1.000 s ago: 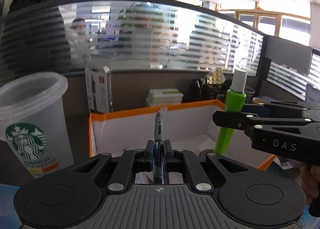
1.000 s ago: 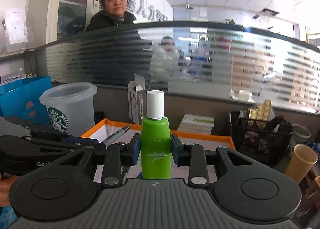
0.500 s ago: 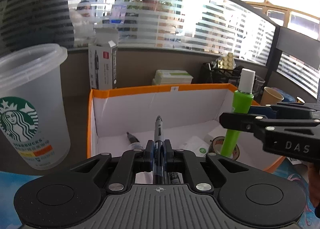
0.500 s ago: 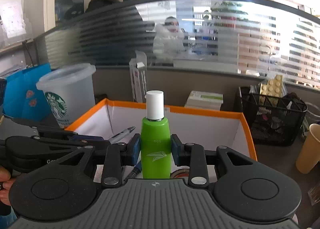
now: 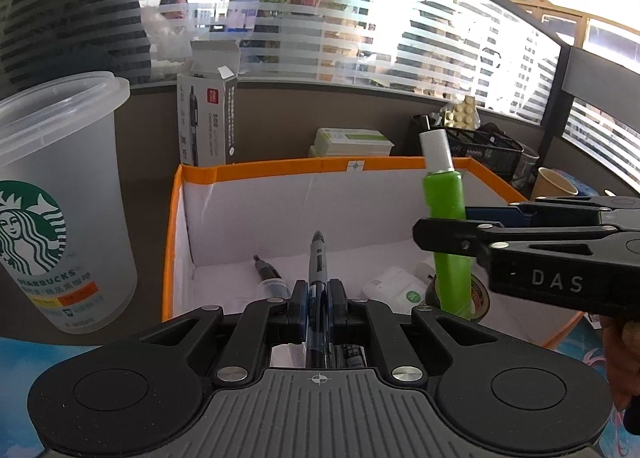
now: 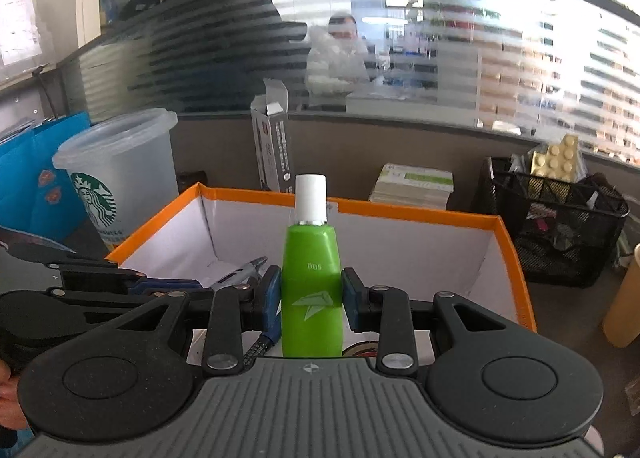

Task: Organize rigid objects
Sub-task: 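Lower the pen and green tube into the box and open both tools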

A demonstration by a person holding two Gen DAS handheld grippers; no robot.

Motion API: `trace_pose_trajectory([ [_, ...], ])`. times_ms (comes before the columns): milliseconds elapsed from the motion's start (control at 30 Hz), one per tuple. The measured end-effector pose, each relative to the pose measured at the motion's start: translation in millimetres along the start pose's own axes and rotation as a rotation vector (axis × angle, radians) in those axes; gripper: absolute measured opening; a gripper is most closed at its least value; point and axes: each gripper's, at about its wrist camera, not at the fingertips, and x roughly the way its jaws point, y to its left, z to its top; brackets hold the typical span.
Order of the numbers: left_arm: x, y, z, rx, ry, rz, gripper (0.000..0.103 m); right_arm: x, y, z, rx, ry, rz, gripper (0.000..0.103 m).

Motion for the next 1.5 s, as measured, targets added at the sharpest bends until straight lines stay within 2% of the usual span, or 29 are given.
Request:
trace_pose_trajectory([
  [267,11.1,-6.8,-2.5,0.010,0.032,0.002,0.007,15.8,-4.6,-5.9,0.001,0.064,-0.031,0.030],
  [567,15.3,-10.8,-4.3,0.015,0.038,0.011,0.008,13.1,-5.8,-7.8,0.003,0.046,-0.030,0.030],
  [633,15.4,-10.5,-4.4,0.017,0.034,0.015,0.013,11.5,-6.3,-7.8,0.004,0.042,-0.032,0.030],
  [800,14.7,-10.5,-5.5,0.016,0.034,0.016,0.014,4.4,-7.3,-8.1,0.008,0.025,-0.036,0.030],
  [900,9.9,-11.1,-5.7,0.018,0.023,0.025,0.022,-2.0,-7.9,-8.8,0.012,0.012,-0.041,0.030],
  [967,4.1,-12.2,-5.5,0.021,0.012,0.028,0.034,-6.5,-8.5,-9.4,0.016,0.002,-0.044,0.030],
  [1033,-2.9,-14.4,-5.4,0.031,-0.005,0.034,0.041,-11.2,-8.8,-10.0,0.019,-0.005,-0.048,0.030],
  [1200,-24.6,-20.2,-8.1,0.051,-0.044,0.034,0.047,-25.7,-7.7,-11.6,0.027,-0.027,-0.053,0.030],
  [1267,-36.5,-23.5,-10.2,0.059,-0.071,0.038,0.068,-33.5,-6.8,-13.0,0.028,-0.038,-0.057,0.030],
  [1400,-61.3,-32.3,-13.2,0.092,-0.133,0.058,0.076,-51.3,-4.7,-16.0,0.028,-0.062,-0.069,0.030],
  [1467,-71.5,-35.2,-14.0,0.100,-0.159,0.060,0.088,-60.6,-2.9,-18.2,0.025,-0.072,-0.076,0.031],
  [1500,-76.0,-36.2,-14.4,0.102,-0.171,0.061,0.089,-64.0,-2.1,-19.4,0.023,-0.076,-0.080,0.031],
])
